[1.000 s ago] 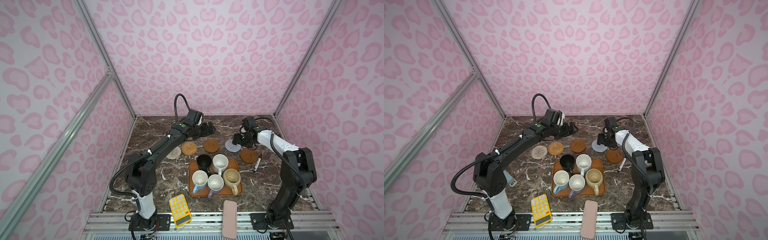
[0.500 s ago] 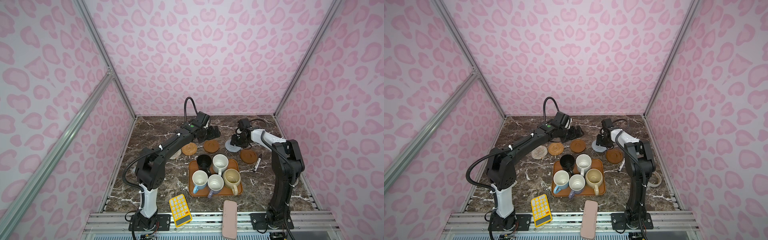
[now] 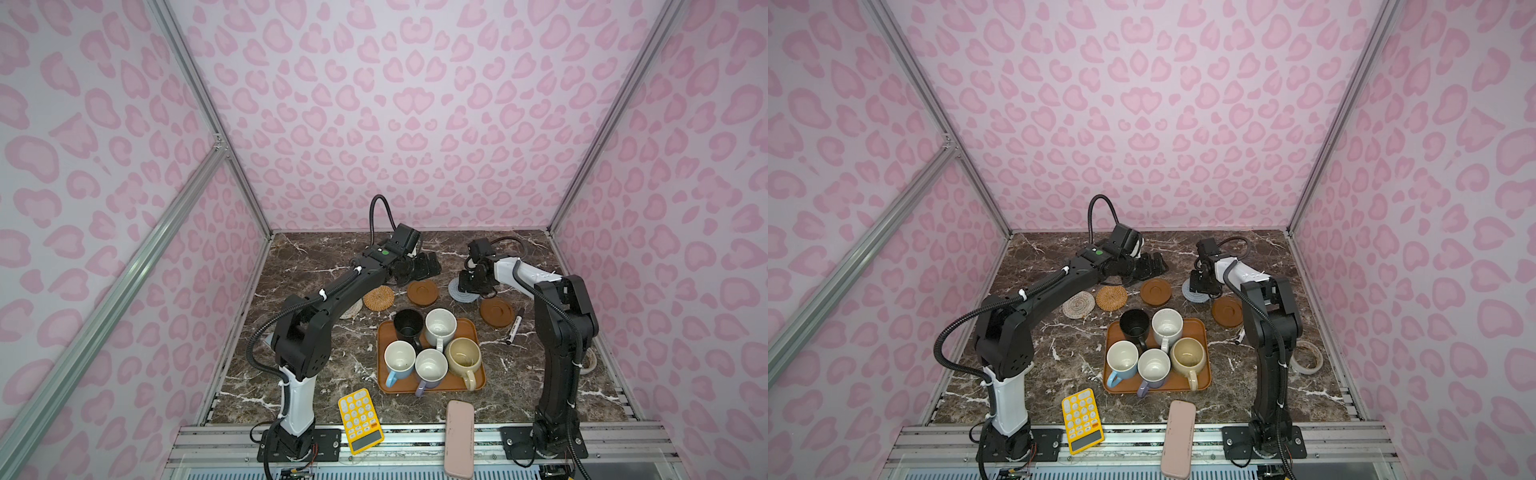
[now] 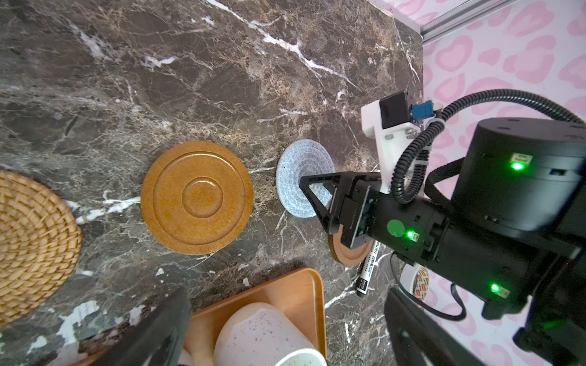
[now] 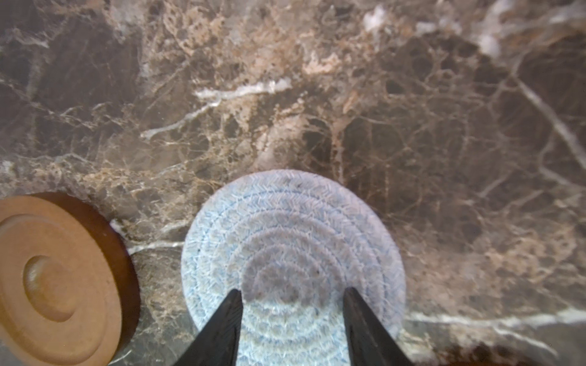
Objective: Place cups on coasters
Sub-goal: Move the coaster to the center of the table.
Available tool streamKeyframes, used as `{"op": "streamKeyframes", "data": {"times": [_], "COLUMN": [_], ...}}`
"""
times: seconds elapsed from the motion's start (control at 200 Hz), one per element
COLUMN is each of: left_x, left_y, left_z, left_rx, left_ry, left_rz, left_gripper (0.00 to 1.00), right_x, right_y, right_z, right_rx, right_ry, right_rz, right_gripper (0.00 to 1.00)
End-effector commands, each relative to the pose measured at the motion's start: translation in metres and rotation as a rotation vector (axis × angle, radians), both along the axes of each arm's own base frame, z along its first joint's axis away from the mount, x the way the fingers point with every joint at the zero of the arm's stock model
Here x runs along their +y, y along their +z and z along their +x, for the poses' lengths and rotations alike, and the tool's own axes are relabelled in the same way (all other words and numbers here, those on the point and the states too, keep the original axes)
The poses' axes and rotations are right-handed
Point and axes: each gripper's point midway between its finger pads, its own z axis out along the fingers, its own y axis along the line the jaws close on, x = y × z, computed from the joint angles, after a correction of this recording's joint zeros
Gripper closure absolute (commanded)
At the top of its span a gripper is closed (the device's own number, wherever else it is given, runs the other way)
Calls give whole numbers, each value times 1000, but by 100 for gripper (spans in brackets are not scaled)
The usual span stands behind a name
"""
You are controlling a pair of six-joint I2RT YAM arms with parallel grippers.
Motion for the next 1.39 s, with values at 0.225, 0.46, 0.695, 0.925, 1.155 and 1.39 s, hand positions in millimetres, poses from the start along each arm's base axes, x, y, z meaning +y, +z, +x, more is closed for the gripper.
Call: {"op": "streamKeyframes", "data": {"times": [0.225,0.46,0.695,0.925,1.155,1.39], "left_x": [3,3,5,5,4,-3], "left_y": [1,1,2,14,34,72], "left_z": [0,0,-1,1,0,-4], "left_rx": [-3,-7,-9,-34,-61,-108], "left_ry": [20,16,19,13,-5,-36], "left_rz": [4,6,10,11,-7,-67], "left_gripper": [3,3,3,3,3,3], "right_x": [15,14,24,30,20,-16], "right_y": [-22,-21,-6,38,89,140], "right_z": [-44,-48,-38,-6,-13,-57], "right_rx": [149,156,106,29,-45,-124], "right_ry": [32,21,24,38,28,-13], "right_rz": [-17,-40,6,-5,-9,-26], "right_gripper": [49,49,49,43,29,13]}}
